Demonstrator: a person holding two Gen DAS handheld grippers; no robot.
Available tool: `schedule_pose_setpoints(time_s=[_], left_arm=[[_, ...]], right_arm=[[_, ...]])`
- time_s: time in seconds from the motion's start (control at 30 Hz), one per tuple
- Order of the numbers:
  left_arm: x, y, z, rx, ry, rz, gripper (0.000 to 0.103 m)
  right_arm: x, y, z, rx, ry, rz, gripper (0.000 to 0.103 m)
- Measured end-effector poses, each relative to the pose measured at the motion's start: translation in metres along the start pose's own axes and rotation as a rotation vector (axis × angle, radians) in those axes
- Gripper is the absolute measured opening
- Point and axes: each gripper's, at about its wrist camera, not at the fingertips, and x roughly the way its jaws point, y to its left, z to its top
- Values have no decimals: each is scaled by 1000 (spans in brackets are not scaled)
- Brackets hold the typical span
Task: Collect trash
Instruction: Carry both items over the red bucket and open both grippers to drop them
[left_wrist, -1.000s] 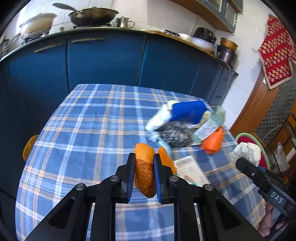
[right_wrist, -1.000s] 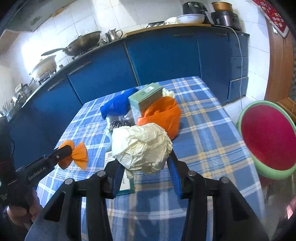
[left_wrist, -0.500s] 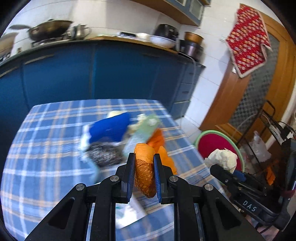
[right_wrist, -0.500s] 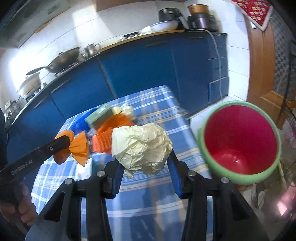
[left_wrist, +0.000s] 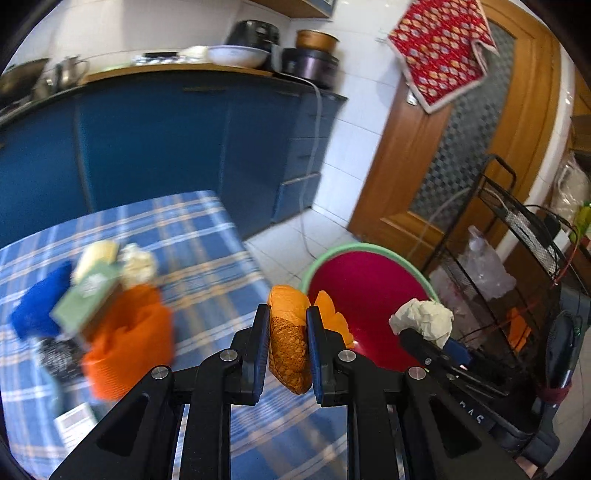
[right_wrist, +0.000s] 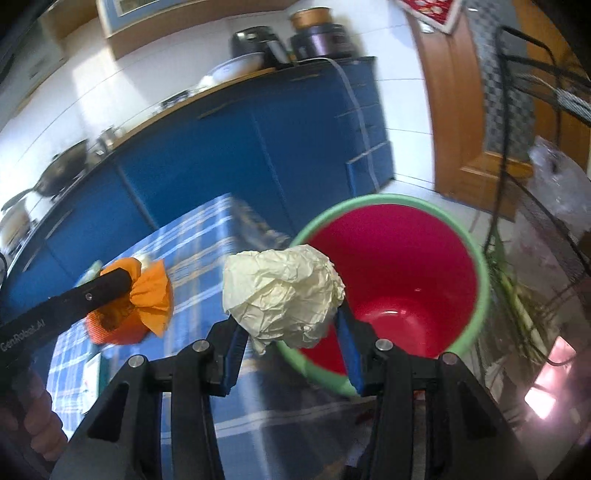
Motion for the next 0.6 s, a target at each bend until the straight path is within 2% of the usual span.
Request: schedule_pose_setpoints(time_s=[0.27,0.53,0.6], left_arm=[[56,-33,8,51,60,-40,19],[100,-48,6,71,136,-27,20],[105,-49,5,74,143,-21,21]], right_arm=[[15,-38,0,69,8,-58,51],[34,-62,-1,123,27,-73,53],[37,-66,-1,136,26,-71,56]])
